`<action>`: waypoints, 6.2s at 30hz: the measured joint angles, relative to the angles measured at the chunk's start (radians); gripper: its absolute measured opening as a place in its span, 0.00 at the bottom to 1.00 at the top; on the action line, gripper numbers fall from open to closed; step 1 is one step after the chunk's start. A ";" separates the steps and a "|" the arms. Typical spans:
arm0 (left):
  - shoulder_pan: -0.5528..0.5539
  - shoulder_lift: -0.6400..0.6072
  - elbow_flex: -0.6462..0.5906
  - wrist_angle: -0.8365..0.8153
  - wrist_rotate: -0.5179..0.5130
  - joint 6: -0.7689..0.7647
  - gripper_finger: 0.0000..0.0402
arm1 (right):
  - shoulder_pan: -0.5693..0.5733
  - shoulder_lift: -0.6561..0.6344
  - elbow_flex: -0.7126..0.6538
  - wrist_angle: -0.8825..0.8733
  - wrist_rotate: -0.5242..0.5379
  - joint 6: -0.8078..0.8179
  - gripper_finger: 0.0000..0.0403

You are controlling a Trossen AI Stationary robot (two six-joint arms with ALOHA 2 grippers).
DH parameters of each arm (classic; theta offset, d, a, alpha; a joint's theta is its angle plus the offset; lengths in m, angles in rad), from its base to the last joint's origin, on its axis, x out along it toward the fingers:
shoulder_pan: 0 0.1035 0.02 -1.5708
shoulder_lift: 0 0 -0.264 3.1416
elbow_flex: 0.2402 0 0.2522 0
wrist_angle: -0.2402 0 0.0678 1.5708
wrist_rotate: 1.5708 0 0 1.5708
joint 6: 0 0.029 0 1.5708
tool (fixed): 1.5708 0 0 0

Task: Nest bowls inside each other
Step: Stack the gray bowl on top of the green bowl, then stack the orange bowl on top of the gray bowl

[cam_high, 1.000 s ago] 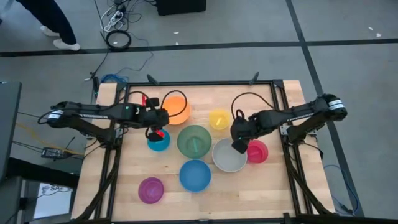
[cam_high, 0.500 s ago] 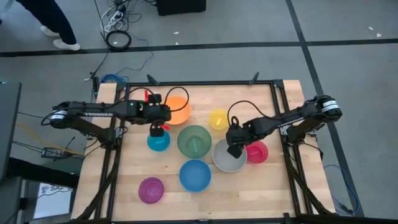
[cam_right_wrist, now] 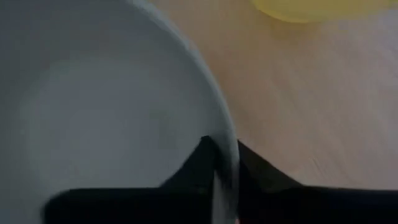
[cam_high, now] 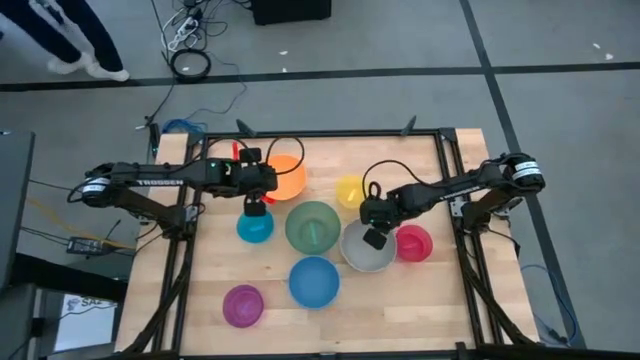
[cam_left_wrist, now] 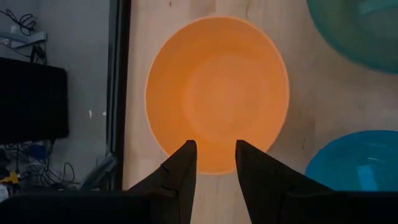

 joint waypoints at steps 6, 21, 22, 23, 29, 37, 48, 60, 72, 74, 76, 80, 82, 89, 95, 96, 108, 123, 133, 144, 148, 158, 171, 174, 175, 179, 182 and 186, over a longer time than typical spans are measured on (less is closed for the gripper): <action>0.000 0.000 0.000 0.018 0.000 -0.001 0.30 | -0.012 -0.032 0.062 -0.025 -0.044 -0.078 0.01; 0.000 0.000 0.000 0.173 -0.005 0.047 0.30 | -0.084 -0.098 0.206 0.277 -0.029 -0.181 0.00; 0.000 0.000 0.001 0.185 -0.019 0.048 0.30 | -0.095 -0.077 0.205 0.317 -0.030 -0.189 0.00; 0.000 0.000 0.002 0.189 -0.037 0.049 0.30 | -0.105 -0.054 0.205 0.359 -0.030 -0.197 0.00; 0.015 -0.001 0.032 0.175 -0.085 0.076 0.30 | -0.146 0.065 0.205 0.453 -0.035 -0.232 0.00; 0.060 -0.001 0.035 0.101 -0.066 0.083 0.30 | -0.157 0.100 0.205 0.478 -0.100 -0.220 0.20; 0.078 -0.001 -0.019 0.036 0.264 0.319 0.30 | -0.151 -0.051 0.205 0.357 0.041 -0.270 0.37; 0.077 -0.001 -0.133 0.114 0.299 0.262 0.30 | -0.101 -0.235 0.205 0.301 0.204 -0.272 0.36; 0.078 0.161 -0.153 0.220 0.286 0.122 0.30 | -0.095 -0.196 0.206 0.284 0.206 -0.259 0.36; 0.078 0.198 -0.153 0.236 0.276 0.114 0.30 | -0.095 -0.188 0.205 0.275 0.206 -0.258 0.36; 0.078 0.233 -0.153 0.255 0.257 0.094 0.30 | -0.095 -0.179 0.205 0.278 0.206 -0.258 0.36; 0.083 0.292 -0.153 0.271 0.222 0.073 0.27 | -0.095 -0.177 0.205 0.276 0.206 -0.258 0.36; 0.084 0.307 -0.149 0.274 0.221 0.073 0.19 | -0.095 -0.177 0.205 0.272 0.206 -0.259 0.36; 0.083 0.264 -0.021 0.260 0.207 0.101 0.02 | -0.095 -0.178 0.205 0.249 0.225 -0.270 0.35; 0.040 0.240 0.176 0.226 0.240 0.133 0.02 | -0.087 -0.186 0.205 0.190 0.338 -0.271 0.35; 0.024 0.240 0.202 0.226 0.249 0.137 0.02 | -0.083 -0.188 0.205 0.186 0.349 -0.270 0.35; -0.164 0.257 0.260 0.248 0.264 0.037 0.01 | 0.023 -0.303 0.205 0.035 0.485 -0.169 0.35; -0.193 0.441 0.265 0.341 0.263 -0.108 0.13 | 0.147 -0.391 0.205 -0.030 0.558 -0.087 0.34; -0.192 0.435 0.361 0.308 0.274 -0.110 0.29 | 0.145 -0.391 0.205 -0.039 0.558 -0.081 0.34; -0.192 0.434 0.409 0.184 0.278 -0.123 0.30 | 0.145 -0.391 0.205 -0.051 0.555 -0.066 0.34; -0.192 0.434 0.408 0.146 0.332 -0.152 0.30 | 0.145 -0.390 0.205 -0.052 0.556 -0.061 0.34; -0.210 0.420 0.412 0.071 0.464 -0.183 0.30 | 0.145 -0.390 0.205 -0.052 0.556 -0.059 0.34; -0.073 0.484 0.476 0.172 0.164 -0.031 0.26 | 0.143 -0.390 0.136 0.005 0.554 -0.047 0.33; -0.049 0.508 0.476 0.129 0.205 -0.045 0.26 | 0.142 -0.390 0.119 0.003 0.552 -0.036 0.33; -0.048 0.513 0.476 0.116 0.236 -0.055 0.26 | 0.140 -0.390 0.117 0.003 0.552 -0.033 0.33; -0.053 0.523 0.475 0.007 0.458 -0.097 0.26 | 0.139 -0.390 0.111 0.002 0.552 -0.032 0.33; -0.064 0.515 0.479 -0.089 0.625 -0.114 0.26 | 0.139 -0.390 0.111 0.003 0.552 -0.026 0.33; -0.085 0.510 0.538 -0.171 0.656 -0.139 0.26 | 0.139 -0.390 0.111 0.003 0.552 -0.022 0.33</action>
